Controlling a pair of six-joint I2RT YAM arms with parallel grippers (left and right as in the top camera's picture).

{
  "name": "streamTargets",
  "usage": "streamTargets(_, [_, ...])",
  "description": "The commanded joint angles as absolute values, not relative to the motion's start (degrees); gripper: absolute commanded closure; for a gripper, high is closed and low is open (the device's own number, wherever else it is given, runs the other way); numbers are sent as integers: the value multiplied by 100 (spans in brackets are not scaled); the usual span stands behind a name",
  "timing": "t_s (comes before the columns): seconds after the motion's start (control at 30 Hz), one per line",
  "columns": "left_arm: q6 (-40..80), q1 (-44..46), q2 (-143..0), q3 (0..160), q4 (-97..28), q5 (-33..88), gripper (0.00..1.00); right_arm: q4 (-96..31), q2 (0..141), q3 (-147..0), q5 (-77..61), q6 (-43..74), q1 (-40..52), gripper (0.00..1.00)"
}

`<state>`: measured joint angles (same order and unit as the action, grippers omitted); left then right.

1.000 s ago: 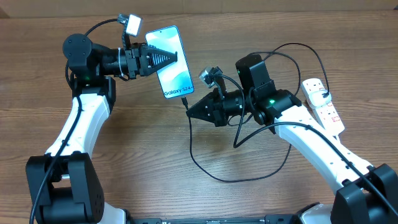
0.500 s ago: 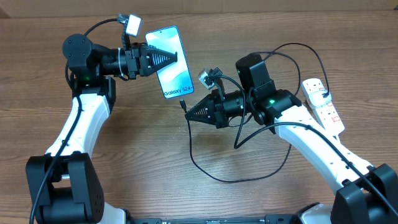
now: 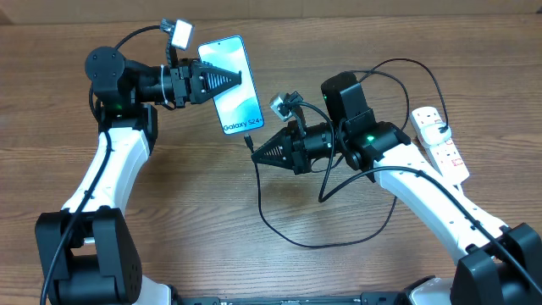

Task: Plug charger to phone and switch on socket

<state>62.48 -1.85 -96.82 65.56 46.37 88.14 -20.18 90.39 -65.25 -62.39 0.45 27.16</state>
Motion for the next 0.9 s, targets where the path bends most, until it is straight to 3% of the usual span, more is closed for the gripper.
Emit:
streamTargets(0.0, [6331, -148, -9675, 6615, 4703, 8853, 96, -1949, 9048, -6716, -6202, 320, 2744, 96])
streamTargets(0.67, [6401, -145, -9675, 6615, 4709, 8814, 96, -1741, 9067, -6716, -6458, 604, 2650, 96])
streamTargets(0.87, [6956, -145, -9675, 6615, 5310, 8746, 96, -1741, 9144, -6716, -6462, 626, 2650, 96])
